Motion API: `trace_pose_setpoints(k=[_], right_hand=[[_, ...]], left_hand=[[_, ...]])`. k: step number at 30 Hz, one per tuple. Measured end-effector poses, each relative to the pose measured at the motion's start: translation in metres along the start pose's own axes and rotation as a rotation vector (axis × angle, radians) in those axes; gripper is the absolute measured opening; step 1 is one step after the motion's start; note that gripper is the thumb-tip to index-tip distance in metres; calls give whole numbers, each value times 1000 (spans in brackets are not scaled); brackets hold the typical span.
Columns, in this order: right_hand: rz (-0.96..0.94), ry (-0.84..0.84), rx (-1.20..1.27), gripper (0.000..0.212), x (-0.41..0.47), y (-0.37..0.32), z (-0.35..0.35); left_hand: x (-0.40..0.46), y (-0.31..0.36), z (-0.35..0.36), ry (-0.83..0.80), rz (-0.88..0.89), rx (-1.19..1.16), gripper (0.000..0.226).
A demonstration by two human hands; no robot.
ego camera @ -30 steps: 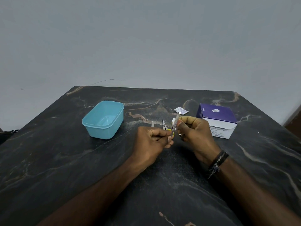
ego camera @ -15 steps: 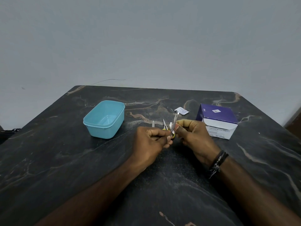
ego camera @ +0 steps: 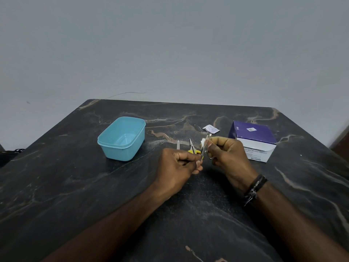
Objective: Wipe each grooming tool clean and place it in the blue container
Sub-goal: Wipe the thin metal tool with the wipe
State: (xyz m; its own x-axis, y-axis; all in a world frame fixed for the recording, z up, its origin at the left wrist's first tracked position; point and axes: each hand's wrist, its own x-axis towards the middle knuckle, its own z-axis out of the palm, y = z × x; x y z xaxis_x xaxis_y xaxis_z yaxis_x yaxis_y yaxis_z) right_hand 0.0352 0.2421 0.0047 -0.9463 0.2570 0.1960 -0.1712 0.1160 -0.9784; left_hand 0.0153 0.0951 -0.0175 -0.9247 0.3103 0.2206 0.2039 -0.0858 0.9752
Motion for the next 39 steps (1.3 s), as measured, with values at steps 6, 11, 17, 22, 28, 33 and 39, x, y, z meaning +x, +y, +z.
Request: trace_pose_setpoints(k=[6,11,17,22,28,33,39], right_hand=[[19,-89,-20,17,-3,0,3],[5,19,23,16,1,-3,-2],[-13,87,73,15,5,-2,-8],[18,-41,-14,16,-1,1,1],[29,-15,-10,16,-1,-2,-1],[-7,88,85,14,5,-4,-6],[51,1,11,17,2,1,-1]], left_hand=[[3,3,-4,18,-8,-18,13],[2,1,-1,-6,-20,-24,11],[0,-3,2,-38,-31,-10,10],[1,0,-2,-1,-18,-20,10],[2,2,-1,-5,-13,-32,10],[0,-1,0,-34,-13,5,10],[0,1,-2,-19,-9,7,10]])
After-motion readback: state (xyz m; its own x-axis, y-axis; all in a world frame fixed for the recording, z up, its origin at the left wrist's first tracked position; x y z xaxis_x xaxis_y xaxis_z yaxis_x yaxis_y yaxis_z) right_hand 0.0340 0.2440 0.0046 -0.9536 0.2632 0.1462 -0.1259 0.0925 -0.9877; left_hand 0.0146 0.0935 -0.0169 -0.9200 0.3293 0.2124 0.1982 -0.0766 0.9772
